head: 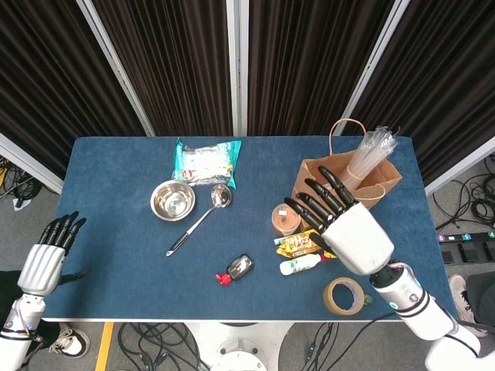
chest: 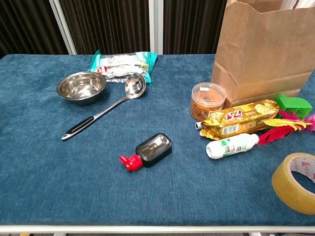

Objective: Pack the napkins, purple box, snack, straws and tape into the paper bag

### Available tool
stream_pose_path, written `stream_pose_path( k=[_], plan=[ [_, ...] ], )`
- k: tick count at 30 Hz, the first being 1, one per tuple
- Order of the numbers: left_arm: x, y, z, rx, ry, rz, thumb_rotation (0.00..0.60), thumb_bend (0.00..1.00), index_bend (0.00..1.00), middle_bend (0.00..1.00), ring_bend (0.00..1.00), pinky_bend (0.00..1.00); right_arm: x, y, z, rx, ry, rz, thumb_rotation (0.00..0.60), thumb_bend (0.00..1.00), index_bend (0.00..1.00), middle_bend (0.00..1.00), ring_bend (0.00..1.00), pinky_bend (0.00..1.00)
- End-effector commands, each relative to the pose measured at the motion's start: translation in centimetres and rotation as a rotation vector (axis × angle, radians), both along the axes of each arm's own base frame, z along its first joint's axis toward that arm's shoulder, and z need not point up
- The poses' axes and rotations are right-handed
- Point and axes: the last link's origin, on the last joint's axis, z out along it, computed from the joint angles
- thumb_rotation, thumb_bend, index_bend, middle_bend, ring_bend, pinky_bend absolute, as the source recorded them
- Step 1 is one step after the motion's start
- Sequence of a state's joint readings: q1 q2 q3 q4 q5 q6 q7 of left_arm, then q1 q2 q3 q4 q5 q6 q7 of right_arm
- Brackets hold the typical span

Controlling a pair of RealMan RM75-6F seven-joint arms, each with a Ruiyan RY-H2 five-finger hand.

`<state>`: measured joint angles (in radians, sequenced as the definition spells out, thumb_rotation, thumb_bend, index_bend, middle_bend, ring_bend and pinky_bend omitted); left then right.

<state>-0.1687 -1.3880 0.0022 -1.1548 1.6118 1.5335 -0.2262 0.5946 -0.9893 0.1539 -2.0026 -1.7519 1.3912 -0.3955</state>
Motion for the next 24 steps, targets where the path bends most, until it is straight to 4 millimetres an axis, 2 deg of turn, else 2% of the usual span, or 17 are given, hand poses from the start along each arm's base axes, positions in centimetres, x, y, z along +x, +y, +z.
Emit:
stream_pose_path(
  k=[1,4,11,18,24],
  plan=[
    [0.0,0.0,-0.1,-0.004,-0.001,-0.001,0.600,0.16,0.06,0.01,0.00,0.11,-3.4,2.1,-2.3,0.119,0.070,-0.097,0.600,0.00,0.21,0.31,0.17,0.08],
    [0.0,-0.1,-0.2,-0.011,0.001,-0.003,0.600,0.16,0.06,0.01,0.00,0.11,-6.4,3.0,-4.0,0.205,0.093,-0.203,0.600,0.00,0.21,0.31,0.17,0.08],
    [0.2,-0.1,0.0,-0.007,0.008,-0.010,0.600,0.16,0.06,0.01,0.00,0.11,-11.3,4.3,-6.3,0.294,0.060,-0.360,0.600,0.00,0.21,0.31,0.17,0.09],
    [0.6,-0.3,0.1,-0.009,0.012,-0.018,0.600,0.16,0.06,0.01,0.00,0.11,-14.4,6.3,-6.1,0.335,-0.005,-0.500,0.600,0.00,0.21,0.31,0.17,0.08],
    [0.9,-0.4,-0.1,-0.017,0.014,-0.026,0.600,0.16,0.06,0.01,0.00,0.11,-16.2,8.2,-5.2,0.362,0.035,-0.616,0.600,0.00,0.20,0.31,0.13,0.06]
  ],
)
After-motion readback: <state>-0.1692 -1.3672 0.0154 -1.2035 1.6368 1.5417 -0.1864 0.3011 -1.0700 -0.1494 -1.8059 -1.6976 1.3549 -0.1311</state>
